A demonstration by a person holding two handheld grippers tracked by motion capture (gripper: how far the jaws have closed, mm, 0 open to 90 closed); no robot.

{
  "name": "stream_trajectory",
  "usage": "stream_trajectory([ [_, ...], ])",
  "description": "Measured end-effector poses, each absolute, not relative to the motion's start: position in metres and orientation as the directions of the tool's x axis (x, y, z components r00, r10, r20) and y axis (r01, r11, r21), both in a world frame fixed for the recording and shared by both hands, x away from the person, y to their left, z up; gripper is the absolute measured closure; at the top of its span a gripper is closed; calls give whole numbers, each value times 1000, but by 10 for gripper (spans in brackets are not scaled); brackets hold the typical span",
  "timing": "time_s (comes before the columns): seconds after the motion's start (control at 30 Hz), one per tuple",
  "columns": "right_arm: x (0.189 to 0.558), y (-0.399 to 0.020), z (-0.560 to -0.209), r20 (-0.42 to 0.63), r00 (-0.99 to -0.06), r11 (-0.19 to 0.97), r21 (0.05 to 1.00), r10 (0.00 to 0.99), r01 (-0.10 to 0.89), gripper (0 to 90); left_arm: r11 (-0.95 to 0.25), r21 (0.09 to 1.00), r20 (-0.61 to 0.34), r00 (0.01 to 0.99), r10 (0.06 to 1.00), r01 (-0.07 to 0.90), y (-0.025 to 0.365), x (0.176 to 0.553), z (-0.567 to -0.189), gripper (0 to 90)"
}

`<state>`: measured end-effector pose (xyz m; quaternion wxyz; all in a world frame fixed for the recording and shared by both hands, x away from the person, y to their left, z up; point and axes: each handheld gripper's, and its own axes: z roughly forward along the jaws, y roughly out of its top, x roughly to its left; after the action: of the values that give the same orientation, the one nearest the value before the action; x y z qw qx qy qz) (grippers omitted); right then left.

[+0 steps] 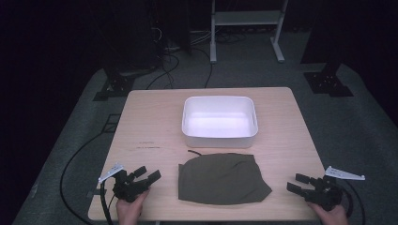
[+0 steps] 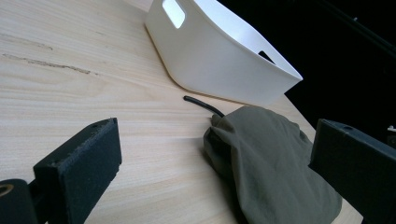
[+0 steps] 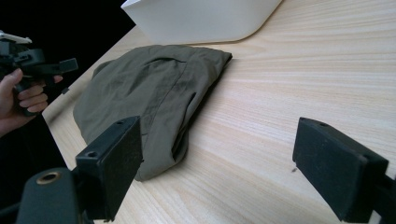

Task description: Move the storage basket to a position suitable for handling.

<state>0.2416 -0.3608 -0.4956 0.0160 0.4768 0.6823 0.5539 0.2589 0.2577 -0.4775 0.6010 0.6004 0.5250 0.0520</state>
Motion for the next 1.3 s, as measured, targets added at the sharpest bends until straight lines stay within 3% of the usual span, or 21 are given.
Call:
stream_trajectory([
  [0.53, 245, -348, -496, 509, -542, -49, 757, 668, 651, 154, 252, 762, -585, 466, 664, 596, 245, 264, -482, 12],
  [1.3, 253, -326, -494, 529, -538, -39, 736, 657, 676, 153, 122, 725, -582, 507, 636, 678, 212, 275, -491, 12],
])
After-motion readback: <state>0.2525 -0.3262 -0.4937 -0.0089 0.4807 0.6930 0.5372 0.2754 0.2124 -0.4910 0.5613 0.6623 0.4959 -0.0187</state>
